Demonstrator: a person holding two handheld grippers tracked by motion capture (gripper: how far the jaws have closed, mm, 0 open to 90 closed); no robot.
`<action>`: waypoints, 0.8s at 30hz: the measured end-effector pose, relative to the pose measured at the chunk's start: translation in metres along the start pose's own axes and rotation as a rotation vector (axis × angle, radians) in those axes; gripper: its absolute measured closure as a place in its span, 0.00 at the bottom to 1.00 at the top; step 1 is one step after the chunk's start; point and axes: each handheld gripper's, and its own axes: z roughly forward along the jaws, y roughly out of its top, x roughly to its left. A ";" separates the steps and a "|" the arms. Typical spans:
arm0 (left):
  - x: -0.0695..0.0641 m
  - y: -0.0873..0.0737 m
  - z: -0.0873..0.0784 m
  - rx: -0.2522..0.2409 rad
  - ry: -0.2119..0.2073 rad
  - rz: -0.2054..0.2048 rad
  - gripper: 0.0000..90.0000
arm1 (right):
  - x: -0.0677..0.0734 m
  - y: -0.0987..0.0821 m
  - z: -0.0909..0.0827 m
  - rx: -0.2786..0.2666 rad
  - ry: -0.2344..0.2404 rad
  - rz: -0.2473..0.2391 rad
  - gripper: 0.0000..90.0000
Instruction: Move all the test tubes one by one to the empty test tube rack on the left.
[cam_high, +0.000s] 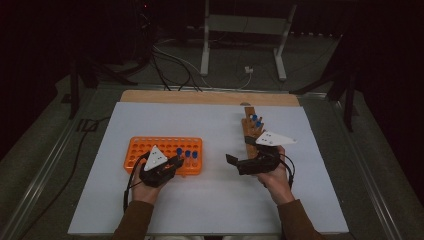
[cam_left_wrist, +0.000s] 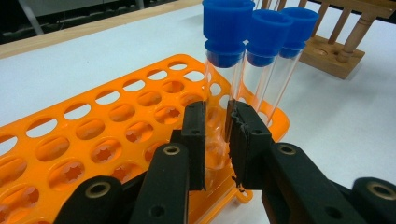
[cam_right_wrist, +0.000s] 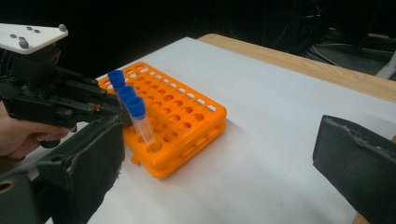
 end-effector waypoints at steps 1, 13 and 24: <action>0.000 0.000 0.000 0.003 0.000 0.001 0.87 | 0.000 0.000 0.000 0.001 0.000 0.000 0.02; -0.002 -0.003 0.004 0.037 0.003 0.014 0.87 | -0.001 -0.005 0.002 0.009 0.002 0.007 0.02; -0.001 -0.004 0.005 0.048 0.002 0.019 0.87 | -0.002 -0.007 0.002 0.009 0.003 0.009 0.03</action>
